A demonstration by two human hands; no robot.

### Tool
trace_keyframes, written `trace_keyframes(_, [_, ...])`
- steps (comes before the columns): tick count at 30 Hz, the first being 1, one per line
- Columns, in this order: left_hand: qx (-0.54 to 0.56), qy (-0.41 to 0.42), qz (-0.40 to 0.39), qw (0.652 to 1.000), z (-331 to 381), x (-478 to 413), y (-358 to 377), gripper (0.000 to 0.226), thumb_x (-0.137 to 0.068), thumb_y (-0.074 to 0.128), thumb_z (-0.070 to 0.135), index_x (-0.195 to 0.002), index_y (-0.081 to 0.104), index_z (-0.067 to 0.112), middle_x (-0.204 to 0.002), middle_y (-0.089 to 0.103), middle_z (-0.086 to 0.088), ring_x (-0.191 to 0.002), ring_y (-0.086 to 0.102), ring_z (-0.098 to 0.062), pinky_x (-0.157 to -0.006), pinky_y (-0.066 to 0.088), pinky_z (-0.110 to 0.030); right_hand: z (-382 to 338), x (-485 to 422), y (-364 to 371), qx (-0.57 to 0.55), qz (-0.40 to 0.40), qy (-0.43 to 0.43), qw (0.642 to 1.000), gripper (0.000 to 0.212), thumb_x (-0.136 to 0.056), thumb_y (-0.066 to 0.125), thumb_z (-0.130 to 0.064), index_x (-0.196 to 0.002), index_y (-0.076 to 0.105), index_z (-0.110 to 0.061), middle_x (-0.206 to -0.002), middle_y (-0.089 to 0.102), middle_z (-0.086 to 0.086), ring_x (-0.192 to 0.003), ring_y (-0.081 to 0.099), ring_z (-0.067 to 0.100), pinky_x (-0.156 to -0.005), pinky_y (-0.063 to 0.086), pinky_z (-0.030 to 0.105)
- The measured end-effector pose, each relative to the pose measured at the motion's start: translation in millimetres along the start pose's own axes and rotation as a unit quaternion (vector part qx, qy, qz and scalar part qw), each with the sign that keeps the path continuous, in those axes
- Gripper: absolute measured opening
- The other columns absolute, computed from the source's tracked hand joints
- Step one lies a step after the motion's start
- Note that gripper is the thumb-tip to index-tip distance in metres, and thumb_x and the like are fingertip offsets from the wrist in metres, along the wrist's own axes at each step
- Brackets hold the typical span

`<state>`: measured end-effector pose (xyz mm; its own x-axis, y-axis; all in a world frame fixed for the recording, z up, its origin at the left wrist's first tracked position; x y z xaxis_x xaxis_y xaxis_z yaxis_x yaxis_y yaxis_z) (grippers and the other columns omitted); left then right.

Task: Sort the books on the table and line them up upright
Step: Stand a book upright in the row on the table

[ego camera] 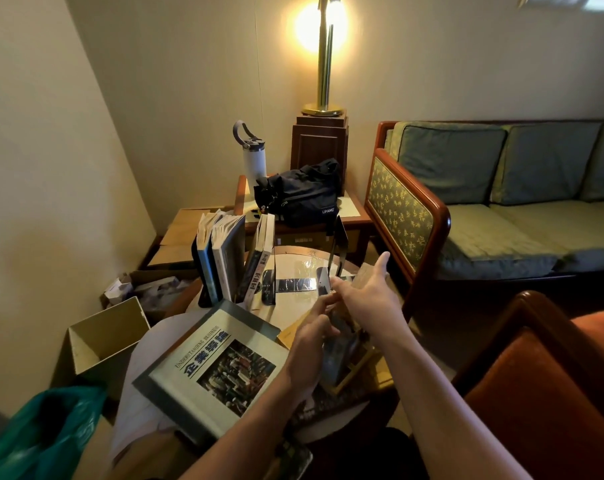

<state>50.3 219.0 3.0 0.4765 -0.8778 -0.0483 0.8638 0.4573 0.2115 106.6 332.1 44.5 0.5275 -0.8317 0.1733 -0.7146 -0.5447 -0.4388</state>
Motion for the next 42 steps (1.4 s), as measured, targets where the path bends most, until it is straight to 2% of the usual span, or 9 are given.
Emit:
trace_keyframes(6, [0.058,-0.077,0.008,0.995,2.3,2.5,-14.6,0.051,-0.081,0.04,0.017,-0.126,0.063,0.01,-0.124,0.07,-0.005,-0.123,0.061,-0.021,-0.102,0.045,-0.036,-2.7,4.1,-5.0,0.052,0.042,-0.03,0.997,0.093,-0.098,0.059,-0.033,-0.158,-0.012,-0.036,-0.133,0.058,0.016,-0.08,0.063,0.016,-0.077,0.059,0.037])
trace_keyframes(14, [-0.194,-0.037,0.084,0.977,13.1,-32.4,-65.2,0.042,-0.086,0.04,0.035,-0.118,0.065,0.022,-0.114,0.073,0.004,-0.111,0.065,-0.016,-0.102,0.049,-0.049,-1.0,11.7,-20.9,0.002,0.033,-0.074,0.997,0.077,-0.103,0.054,-0.024,-0.16,0.004,-0.035,-0.146,0.049,0.011,-0.07,0.051,0.003,-0.07,0.049,0.017])
trace_keyframes(18, [-0.283,0.018,0.118,0.952,35.8,-57.8,-92.0,0.045,-0.088,0.038,0.035,-0.12,0.068,0.025,-0.118,0.072,0.003,-0.106,0.065,-0.011,-0.093,0.056,-0.041,-5.1,4.9,-20.0,-0.021,0.026,-0.107,0.994,0.077,-0.102,0.055,-0.023,-0.159,0.005,-0.039,-0.158,0.035,0.009,-0.099,0.052,0.008,-0.082,0.05,0.024])
trace_keyframes(21, [-0.401,0.086,0.14,0.901,51.8,-77.6,-107.3,0.047,-0.087,0.041,0.033,-0.121,0.068,0.015,-0.106,0.071,-0.005,-0.084,0.064,-0.008,-0.068,0.054,-0.024,-9.2,-8.0,-16.9,-0.042,0.014,-0.126,0.991,0.077,-0.102,0.055,-0.021,-0.159,0.006,-0.039,-0.159,0.032,0.006,-0.121,0.051,0.015,-0.088,0.052,0.024])
trace_keyframes(25, [-0.59,0.18,0.165,0.77,57.2,-111.9,-136.1,0.041,-0.085,0.052,0.032,-0.119,0.068,0.017,-0.123,0.07,-0.005,-0.121,0.06,-0.022,-0.1,0.05,-0.047,-16.2,-27.1,-8.9,-0.065,-0.001,-0.15,0.987,0.078,-0.102,0.056,-0.019,-0.159,0.007,-0.038,-0.161,0.03,0.003,-0.138,0.043,0.02,-0.104,0.048,0.03])
trace_keyframes(31, [-0.76,0.052,0.038,0.647,33.3,-150.7,-174.3,0.055,-0.1,0.044,0.05,-0.152,0.034,0.034,-0.16,0.034,0.006,-0.15,0.027,-0.024,-0.123,0.02,-0.05,-18.9,-49.1,8.3,-0.057,-0.027,-0.135,0.989,0.08,-0.101,0.058,-0.021,-0.158,0.007,-0.043,-0.142,0.046,0.003,-0.114,0.061,0.027,-0.09,0.058,0.044])
trace_keyframes(34, [-0.794,0.082,0.054,0.599,33.6,-151.2,-182.9,0.055,-0.096,0.047,0.058,-0.144,0.048,0.031,-0.15,0.05,0.001,-0.142,0.043,-0.028,-0.117,0.029,-0.054,-24.1,-55.4,20.6,-0.057,-0.059,-0.125,0.989,0.08,-0.101,0.058,-0.02,-0.158,0.007,-0.044,-0.115,0.05,-0.007,-0.099,0.065,0.029,-0.08,0.06,0.046])
trace_keyframes(38, [-0.799,0.12,0.103,0.58,46.3,-152.8,-179.9,0.034,-0.092,0.058,0.045,-0.113,0.065,0.019,-0.121,0.069,-0.005,-0.117,0.062,-0.028,-0.103,0.042,-0.048,-31.6,-64.7,43.6,-0.045,-0.084,-0.127,0.987,0.084,-0.098,0.061,-0.022,-0.156,0.007,-0.049,-0.144,0.049,0.004,-0.111,0.064,0.026,-0.089,0.059,0.043])
trace_keyframes(42, [-0.822,0.098,0.091,0.553,53.4,-154.0,-192.1,0.047,-0.094,0.054,0.035,-0.14,0.052,0.024,-0.146,0.053,-0.012,-0.126,0.054,-0.037,-0.102,0.042,-0.052,-50.4,-69.0,64.9,-0.031,-0.101,-0.159,0.982,0.082,-0.099,0.059,-0.018,-0.158,0.007,-0.044,-0.133,0.049,-0.009,-0.094,0.064,0.011,-0.078,0.058,0.028])
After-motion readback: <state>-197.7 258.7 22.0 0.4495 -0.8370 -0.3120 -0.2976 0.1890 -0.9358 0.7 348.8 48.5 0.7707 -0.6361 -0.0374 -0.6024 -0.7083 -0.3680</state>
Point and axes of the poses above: each hand's wrist, its own x-axis away from the middle knuckle, its own y-axis out of the palm, z = x × y, the point moved 3 cm from there along -x, towards the middle knuckle
